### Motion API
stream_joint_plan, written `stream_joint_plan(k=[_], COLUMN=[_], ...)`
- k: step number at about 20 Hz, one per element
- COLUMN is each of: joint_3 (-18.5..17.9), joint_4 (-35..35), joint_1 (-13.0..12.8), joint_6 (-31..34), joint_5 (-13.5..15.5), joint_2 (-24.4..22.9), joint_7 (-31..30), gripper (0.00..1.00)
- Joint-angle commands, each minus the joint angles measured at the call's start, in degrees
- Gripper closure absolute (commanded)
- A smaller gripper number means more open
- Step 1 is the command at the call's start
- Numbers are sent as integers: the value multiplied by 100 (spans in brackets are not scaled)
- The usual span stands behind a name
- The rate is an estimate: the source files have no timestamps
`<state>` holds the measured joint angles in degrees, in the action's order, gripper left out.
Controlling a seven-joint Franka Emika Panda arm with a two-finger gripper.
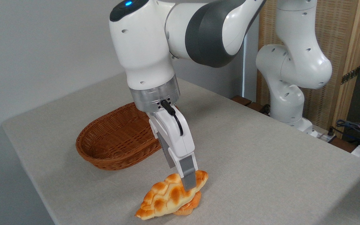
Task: Put bread into the basket
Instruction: 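Move the gripper over the braided bread roll and lower it, then close the gripper on the braided bread roll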
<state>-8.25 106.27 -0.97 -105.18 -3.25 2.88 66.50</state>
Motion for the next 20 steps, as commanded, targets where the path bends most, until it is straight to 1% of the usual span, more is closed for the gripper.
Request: stream_joint_plan(k=[1, 7, 20], joint_3=[-54, -36, 8], joint_4=[113, 158, 492], joint_1=[-44, -44, -53], joint_6=[-99, -135, -969], joint_5=[-62, -79, -79], joint_2=[19, 63, 169], joint_7=[100, 100, 100], gripper=[0, 0, 0])
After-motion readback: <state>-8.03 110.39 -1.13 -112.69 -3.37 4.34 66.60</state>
